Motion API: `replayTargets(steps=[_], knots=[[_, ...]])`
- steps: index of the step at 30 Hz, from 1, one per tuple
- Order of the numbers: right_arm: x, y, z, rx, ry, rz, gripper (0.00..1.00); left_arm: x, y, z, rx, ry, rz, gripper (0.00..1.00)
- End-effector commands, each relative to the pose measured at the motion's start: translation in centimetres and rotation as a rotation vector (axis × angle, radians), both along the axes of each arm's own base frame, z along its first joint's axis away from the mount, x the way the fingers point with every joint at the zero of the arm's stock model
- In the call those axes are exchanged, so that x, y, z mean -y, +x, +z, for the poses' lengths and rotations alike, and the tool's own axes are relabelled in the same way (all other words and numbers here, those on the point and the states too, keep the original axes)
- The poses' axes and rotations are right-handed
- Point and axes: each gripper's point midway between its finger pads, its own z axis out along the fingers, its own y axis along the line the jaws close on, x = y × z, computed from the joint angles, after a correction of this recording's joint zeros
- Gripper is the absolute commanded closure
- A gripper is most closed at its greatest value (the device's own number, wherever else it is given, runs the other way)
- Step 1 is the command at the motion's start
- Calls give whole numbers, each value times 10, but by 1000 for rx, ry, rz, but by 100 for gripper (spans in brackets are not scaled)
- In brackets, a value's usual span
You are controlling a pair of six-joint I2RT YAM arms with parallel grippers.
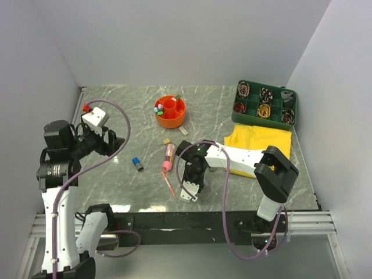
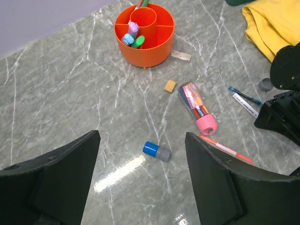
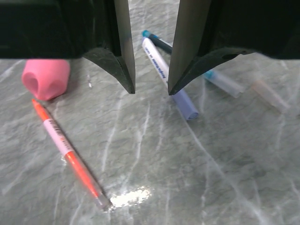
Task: Sort the stationery into containers
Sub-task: Pick up the pen from the center of the board.
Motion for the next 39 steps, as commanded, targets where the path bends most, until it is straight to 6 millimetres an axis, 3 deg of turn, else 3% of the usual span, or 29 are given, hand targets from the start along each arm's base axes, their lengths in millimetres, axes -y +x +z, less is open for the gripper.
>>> replayTargets(steps=[1, 16, 31, 34, 35, 36, 38, 39], knots=[[-12, 7, -5, 95, 34, 201, 59, 1, -7, -9, -40, -48, 21, 21], [12, 6, -11, 101, -68, 177, 54, -2, -13, -9, -24, -78, 43, 20], [8, 6, -31, 62, -88, 174, 56, -11, -6, -11, -41, -130, 85, 20], [9, 4, -36, 36, -128, 181, 71, -12, -3, -14, -50, -139, 88, 20], [11, 3, -37, 24, -145, 176, 84, -12, -3, -14, -51, -142, 86, 20], [10, 2, -39, 18, -151, 171, 91, -12, -2, -14, -51, -143, 82, 20], [-1, 4, -31, 19, -114, 147, 100, -11, -2, -14, -53, -143, 76, 20], [-10, 3, -23, 13, -72, 138, 100, -12, -2, -15, -55, -140, 76, 20]])
